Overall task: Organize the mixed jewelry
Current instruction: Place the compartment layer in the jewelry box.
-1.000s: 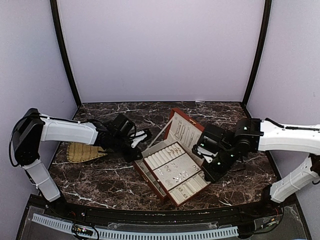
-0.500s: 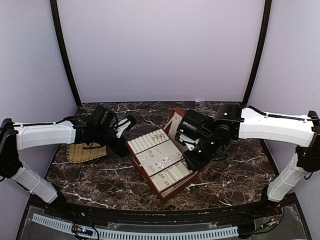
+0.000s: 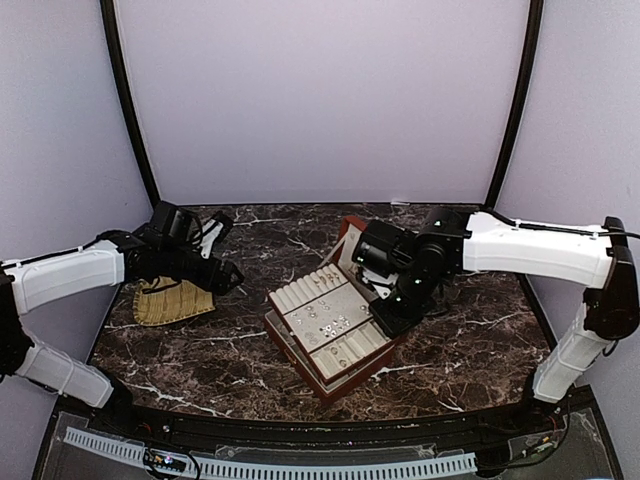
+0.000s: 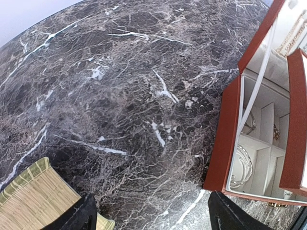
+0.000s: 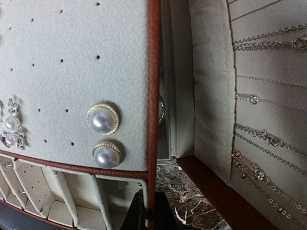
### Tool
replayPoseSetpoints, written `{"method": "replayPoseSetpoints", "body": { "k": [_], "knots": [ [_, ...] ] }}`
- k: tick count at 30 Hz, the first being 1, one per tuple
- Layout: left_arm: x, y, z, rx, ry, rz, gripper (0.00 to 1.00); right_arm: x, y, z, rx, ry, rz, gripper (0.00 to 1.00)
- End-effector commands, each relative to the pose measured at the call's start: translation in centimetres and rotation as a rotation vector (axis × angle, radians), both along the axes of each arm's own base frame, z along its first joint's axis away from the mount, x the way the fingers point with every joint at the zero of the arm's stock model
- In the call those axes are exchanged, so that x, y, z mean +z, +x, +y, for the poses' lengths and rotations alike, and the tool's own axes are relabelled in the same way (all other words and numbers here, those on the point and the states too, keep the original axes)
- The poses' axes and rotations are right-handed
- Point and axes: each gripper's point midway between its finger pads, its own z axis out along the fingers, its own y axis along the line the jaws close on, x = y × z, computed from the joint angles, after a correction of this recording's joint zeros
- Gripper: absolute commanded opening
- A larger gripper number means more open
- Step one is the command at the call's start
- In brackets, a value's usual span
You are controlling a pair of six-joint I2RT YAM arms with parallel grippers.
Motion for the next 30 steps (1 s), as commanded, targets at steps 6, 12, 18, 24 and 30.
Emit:
{"method": "replayPoseSetpoints", "body": {
  "k": [6,12,18,24,30],
  "knots": [
    [5.9,1.5,4.3,0.184,-0.135,-0.170,0.86,-0.1,2.8,-0.1,0.010,-0.087,-0.088,0.00],
    [7.4,1.1,5.4,0.206,-0.121,-0.243,0.87,-1.0,3.8,-0.1,0.014,-0.134,-0.099,0.00],
    [8.0,1.1,5.8,0.213,-0.101,-0.274,0.87,-1.8,4.1,0.2,0.028,-0.159,-0.094,0.00],
    [8.5,0.9,6.0,0.211,-0.099,-0.299,0.87,-2.6,4.0,1.0,0.065,-0.153,-0.078,0.00],
    [8.7,0.9,6.1,0.214,-0.100,-0.308,0.87,-3.4,3.5,1.5,0.093,-0.156,-0.067,0.00]
  ]
}}
